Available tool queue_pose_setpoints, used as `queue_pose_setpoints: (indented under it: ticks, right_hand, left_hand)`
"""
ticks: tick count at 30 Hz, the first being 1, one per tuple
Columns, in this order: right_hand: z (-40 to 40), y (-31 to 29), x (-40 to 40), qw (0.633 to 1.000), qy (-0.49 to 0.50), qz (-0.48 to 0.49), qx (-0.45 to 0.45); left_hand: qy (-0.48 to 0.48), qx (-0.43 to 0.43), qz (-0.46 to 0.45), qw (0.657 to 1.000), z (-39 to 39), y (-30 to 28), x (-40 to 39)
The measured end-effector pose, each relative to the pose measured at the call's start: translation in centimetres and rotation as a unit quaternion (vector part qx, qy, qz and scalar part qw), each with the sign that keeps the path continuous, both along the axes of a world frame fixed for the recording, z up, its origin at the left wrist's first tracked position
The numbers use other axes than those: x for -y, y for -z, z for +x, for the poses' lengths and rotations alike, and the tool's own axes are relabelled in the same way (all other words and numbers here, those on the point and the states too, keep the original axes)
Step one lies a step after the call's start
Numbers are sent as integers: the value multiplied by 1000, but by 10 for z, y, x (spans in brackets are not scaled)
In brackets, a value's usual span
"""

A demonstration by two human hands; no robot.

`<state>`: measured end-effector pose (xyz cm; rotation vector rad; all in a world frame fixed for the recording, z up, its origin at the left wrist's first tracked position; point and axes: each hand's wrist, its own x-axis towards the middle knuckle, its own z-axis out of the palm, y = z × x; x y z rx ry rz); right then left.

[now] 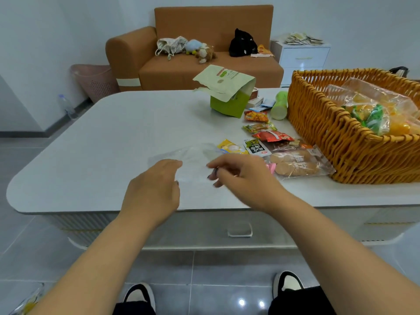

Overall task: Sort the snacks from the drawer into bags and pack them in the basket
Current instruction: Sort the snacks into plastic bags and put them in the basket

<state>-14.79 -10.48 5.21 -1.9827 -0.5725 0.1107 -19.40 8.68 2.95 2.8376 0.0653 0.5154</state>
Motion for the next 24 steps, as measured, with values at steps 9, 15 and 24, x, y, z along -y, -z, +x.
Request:
queue_pose_setpoints:
  ticks: [9,15,24]
  right_hand:
    - [64,26,65,912,352,-208,-35]
    - [91,53,98,857,393,-327,-71]
    - [109,80,83,867,354,-349,-24]
  left_hand:
    - [-28,-98,-33,994,-1,-6,3]
    - [-32,-101,-74,992,2,-6,9]
    - [-32,-99,-86,991,13,-2,9]
